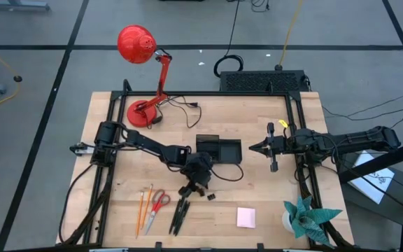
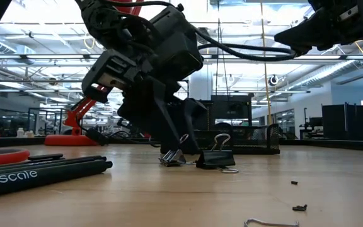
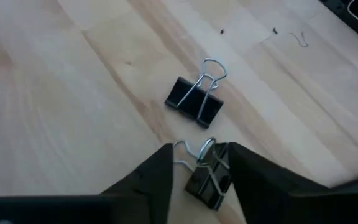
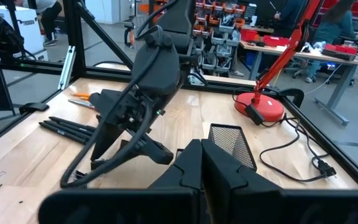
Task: Pick and place office supplies into organizer
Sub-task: Put the left black binder clip into the black desk organizer
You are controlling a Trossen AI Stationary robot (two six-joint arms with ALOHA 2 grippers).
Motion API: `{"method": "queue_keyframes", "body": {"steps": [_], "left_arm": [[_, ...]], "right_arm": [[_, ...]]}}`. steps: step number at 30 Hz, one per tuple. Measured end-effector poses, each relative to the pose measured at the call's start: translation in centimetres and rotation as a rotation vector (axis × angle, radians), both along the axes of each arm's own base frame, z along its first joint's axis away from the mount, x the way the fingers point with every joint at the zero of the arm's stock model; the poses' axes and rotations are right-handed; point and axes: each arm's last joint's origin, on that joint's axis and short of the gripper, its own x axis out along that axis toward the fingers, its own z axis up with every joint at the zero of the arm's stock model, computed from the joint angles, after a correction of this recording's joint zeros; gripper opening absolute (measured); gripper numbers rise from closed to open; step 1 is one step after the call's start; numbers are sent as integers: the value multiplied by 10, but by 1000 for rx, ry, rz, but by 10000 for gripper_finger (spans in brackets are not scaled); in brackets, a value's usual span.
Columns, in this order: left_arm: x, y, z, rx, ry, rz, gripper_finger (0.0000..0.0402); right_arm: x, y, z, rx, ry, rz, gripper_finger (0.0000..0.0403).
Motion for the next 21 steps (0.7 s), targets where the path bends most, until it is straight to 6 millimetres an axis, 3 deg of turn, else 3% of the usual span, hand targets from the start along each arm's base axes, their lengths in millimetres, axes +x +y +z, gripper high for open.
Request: {"method": "queue_keyframes", "body": {"steps": [8,16,21], "left_arm": [[0,-1,1,-2,-18,-20,15],[-1,-6,6,21,-32,-19,24],[-7,-14,34,116,-127,-32,6]], "right_arm": [[0,0,0,-1,0,-1,0],[0,0,0,-3,0,-1,0],[0,0,0,-3,0,-1,0]]}}
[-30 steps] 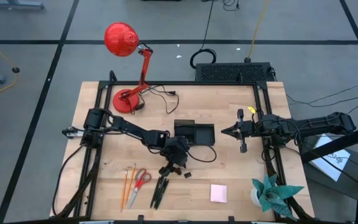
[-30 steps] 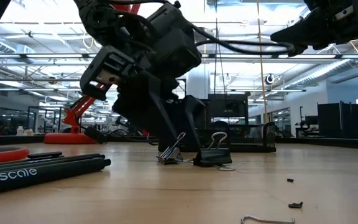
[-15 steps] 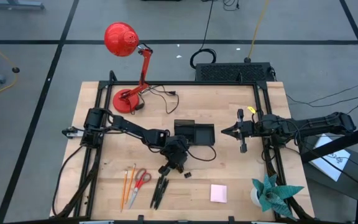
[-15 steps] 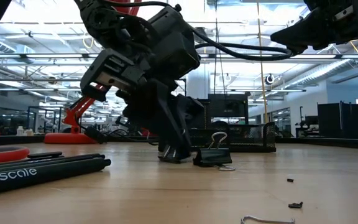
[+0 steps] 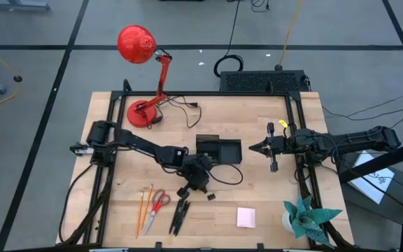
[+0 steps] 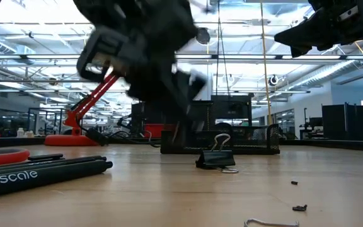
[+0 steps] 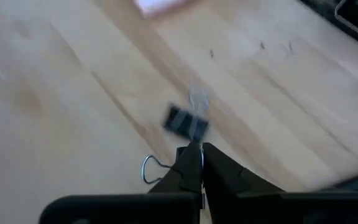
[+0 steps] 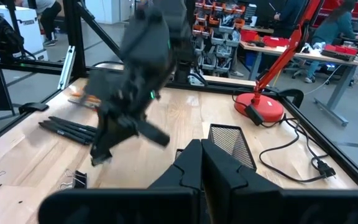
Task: Pick and place office supplies into organizer
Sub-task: Put the left black binder clip into the black desk organizer
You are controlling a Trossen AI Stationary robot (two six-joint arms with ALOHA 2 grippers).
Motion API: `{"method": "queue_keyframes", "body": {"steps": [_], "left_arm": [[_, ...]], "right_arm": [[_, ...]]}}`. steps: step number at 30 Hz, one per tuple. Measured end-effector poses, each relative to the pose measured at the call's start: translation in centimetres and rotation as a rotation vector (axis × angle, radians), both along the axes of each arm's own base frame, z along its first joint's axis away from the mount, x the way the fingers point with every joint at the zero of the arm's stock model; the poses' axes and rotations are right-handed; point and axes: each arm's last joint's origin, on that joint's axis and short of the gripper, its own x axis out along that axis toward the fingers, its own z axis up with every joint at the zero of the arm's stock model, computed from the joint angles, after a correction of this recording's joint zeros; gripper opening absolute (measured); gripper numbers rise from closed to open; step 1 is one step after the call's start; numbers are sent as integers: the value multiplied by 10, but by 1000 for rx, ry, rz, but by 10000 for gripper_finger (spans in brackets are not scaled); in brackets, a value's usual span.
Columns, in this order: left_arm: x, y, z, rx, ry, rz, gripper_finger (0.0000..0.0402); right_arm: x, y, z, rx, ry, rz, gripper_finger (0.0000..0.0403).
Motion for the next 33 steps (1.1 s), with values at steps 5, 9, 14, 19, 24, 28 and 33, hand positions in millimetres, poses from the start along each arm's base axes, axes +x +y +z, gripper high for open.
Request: {"method": "queue_keyframes", "body": {"steps": [5,9,14,19,24,28,33], "left_arm": [[-12,-3,43,122,-117,53,15],[-24,-2,73,218,-189,123,13],[-42,2,92,260,-202,152,7],[-53,14,77,284,-180,193,11],[-55,38,62,208,-240,360,6],[-58,51,48,176,-295,474,14],[-63,57,39,177,-313,512,4]], "right_arm": [[0,0,0,2,2,0,0],[0,0,0,2,3,-1,0],[0,0,0,2,3,-1,0],[0,0,0,3,3,-1,0],[0,0,0,3,3,-1,0],[0,0,0,3,3,-1,0],[1,0,0,3,0,-2,0]]}}
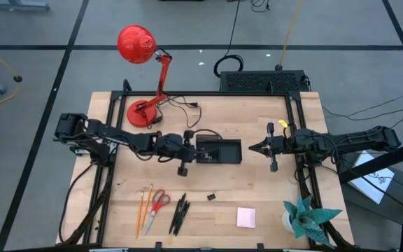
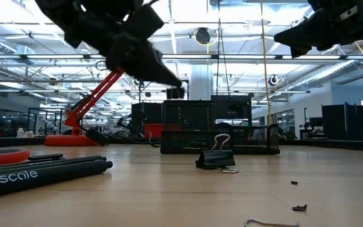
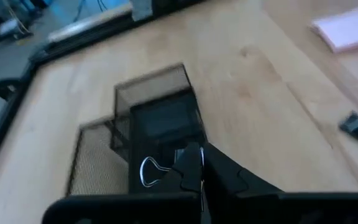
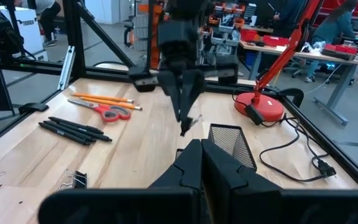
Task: Pick and place office supplies into organizer
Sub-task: Put the left black binder clip into the black desk organizer
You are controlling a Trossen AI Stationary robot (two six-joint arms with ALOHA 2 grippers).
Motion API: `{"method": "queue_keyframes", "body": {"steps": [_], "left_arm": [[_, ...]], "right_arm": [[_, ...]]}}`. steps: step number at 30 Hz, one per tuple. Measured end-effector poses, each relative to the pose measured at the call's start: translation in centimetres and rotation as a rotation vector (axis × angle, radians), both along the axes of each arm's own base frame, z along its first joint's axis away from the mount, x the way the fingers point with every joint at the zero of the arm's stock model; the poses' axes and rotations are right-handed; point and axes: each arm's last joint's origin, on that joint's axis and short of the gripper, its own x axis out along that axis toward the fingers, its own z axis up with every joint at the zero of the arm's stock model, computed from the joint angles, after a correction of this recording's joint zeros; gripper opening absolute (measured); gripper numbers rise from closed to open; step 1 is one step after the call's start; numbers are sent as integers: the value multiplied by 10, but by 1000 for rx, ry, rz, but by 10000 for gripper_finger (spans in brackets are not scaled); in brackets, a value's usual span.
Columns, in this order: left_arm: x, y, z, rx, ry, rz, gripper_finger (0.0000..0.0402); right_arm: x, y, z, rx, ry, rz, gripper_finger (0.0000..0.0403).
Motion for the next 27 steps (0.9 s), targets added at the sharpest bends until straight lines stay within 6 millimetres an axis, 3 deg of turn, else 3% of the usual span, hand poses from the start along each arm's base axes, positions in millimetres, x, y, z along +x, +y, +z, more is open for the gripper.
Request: {"method": "queue_keyframes", "body": {"steps": [11,27], "left_arm": [[16,-11,-27,83,-17,27,4],[19,-14,-54,131,67,121,16]], "right_arm": [[0,0,0,-1,2,-3,0],[0,0,0,-3,2,-4,0]]}}
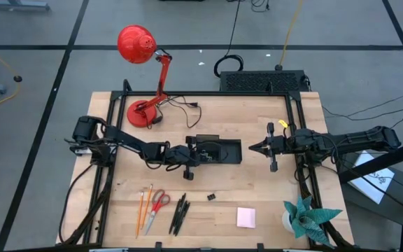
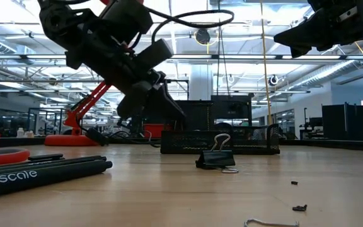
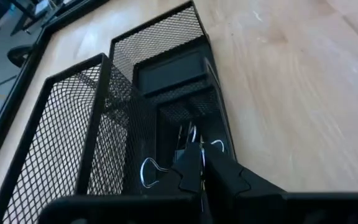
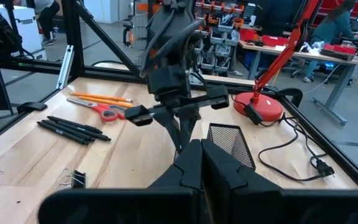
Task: Pick and place office supplies into organizer
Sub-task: Put the left black binder clip into the black desk organizer, then put the black binder clip into the black desk organizer
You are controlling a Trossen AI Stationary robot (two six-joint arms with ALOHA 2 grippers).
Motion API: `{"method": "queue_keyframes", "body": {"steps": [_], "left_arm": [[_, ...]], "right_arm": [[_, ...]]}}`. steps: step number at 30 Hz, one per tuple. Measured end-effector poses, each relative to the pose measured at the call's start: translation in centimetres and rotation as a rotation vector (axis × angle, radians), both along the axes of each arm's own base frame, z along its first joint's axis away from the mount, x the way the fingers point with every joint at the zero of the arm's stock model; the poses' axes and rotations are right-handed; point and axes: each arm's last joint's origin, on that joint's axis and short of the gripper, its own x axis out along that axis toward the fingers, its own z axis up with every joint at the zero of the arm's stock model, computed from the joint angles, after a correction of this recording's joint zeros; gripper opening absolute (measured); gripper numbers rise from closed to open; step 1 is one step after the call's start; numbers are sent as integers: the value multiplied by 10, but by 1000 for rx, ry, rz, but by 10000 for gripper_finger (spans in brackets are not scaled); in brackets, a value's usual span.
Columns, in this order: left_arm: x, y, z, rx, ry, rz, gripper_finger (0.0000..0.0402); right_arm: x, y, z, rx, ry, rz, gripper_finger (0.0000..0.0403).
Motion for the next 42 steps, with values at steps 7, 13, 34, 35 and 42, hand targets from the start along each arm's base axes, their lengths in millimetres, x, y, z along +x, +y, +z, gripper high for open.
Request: {"method": "queue_keyframes", "body": {"steps": [7,13,34,35,42], "left_arm": [[-1,-1,-2,-22,13,12,11],[0,0,-2,-59,5,9,35],[-41,-53,98,135,-230,-183,76],[-48,-57,108,152,-253,-173,76],[-103,-64,146,144,-280,-151,49]], "right_arm": [[0,0,0,1,0,0,0],[0,0,0,0,0,0,0],[0,0,0,1,1,3,0],[0,0,0,2,3,4,0],[0,0,-1,19,9,5,0]]}}
